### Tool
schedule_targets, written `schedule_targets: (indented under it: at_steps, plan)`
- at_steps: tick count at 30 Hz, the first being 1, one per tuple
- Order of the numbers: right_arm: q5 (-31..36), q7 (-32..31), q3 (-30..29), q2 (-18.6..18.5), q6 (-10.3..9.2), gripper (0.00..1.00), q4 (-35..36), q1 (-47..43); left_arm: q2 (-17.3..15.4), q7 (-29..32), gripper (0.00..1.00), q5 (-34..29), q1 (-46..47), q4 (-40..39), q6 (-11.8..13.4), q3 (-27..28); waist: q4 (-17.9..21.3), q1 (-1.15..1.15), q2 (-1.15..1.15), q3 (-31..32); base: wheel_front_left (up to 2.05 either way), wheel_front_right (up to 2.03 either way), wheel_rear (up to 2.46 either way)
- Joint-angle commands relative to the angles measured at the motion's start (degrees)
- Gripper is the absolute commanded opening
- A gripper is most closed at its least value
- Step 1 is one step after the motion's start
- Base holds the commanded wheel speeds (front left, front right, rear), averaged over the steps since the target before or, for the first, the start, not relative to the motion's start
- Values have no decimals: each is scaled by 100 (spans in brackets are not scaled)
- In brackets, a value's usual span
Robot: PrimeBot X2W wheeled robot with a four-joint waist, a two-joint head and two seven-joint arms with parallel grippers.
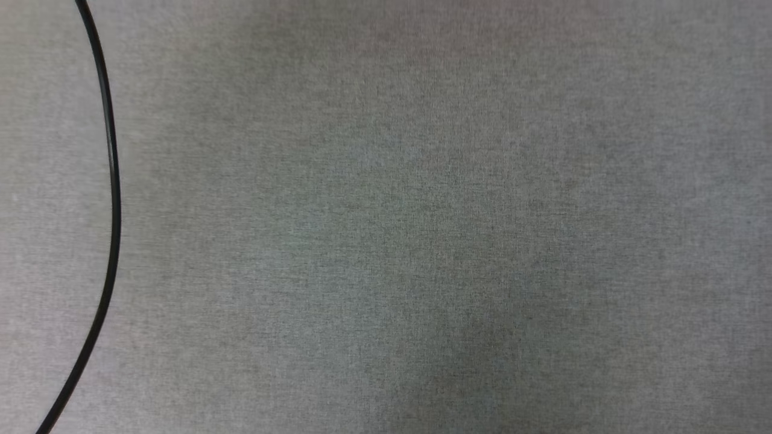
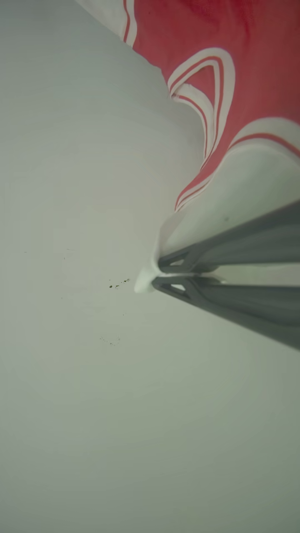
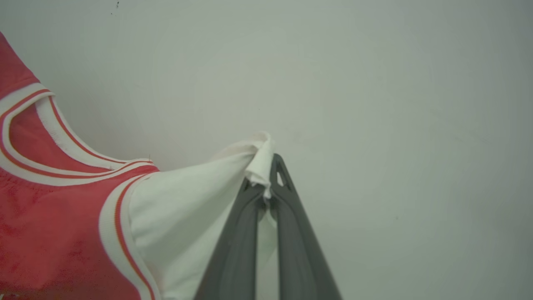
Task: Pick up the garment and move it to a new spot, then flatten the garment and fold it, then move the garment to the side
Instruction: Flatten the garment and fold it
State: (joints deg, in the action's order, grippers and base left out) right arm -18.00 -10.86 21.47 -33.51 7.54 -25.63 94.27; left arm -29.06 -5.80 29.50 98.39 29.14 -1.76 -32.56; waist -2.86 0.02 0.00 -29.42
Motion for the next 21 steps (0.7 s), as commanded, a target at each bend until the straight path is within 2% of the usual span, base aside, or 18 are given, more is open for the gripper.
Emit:
schedule_targets:
  at_steps: [1, 6, 12, 17, 21]
  plan:
    - [61, 117, 67, 62, -10, 0, -198, 269, 68, -79, 0, 15, 189, 163, -29, 34, 20, -2, 0, -144, 0, 0, 0]
    - [98, 404, 396, 257, -10, 0, -880, 696, 224, -272, 0, 2, 353, 678, -112, -28, 25, -2, 0, -310, 0, 0, 0]
    - [-38, 773, 649, 432, -10, 0, -1422, 694, 326, -539, 0, 42, 39, 941, -161, -95, 56, -2, 0, -366, 0, 0, 0]
    - [-275, 1158, 915, 624, -10, 0, -1811, 232, 344, -783, 0, 150, -498, 991, -184, -96, 108, -2, 0, -226, 0, 0, 0]
    - [-452, 1457, 1233, 682, -10, 0, -1843, -311, 306, -892, 0, 242, -1172, 880, -163, -50, 133, -2, 0, -18, 0, 0, 0]
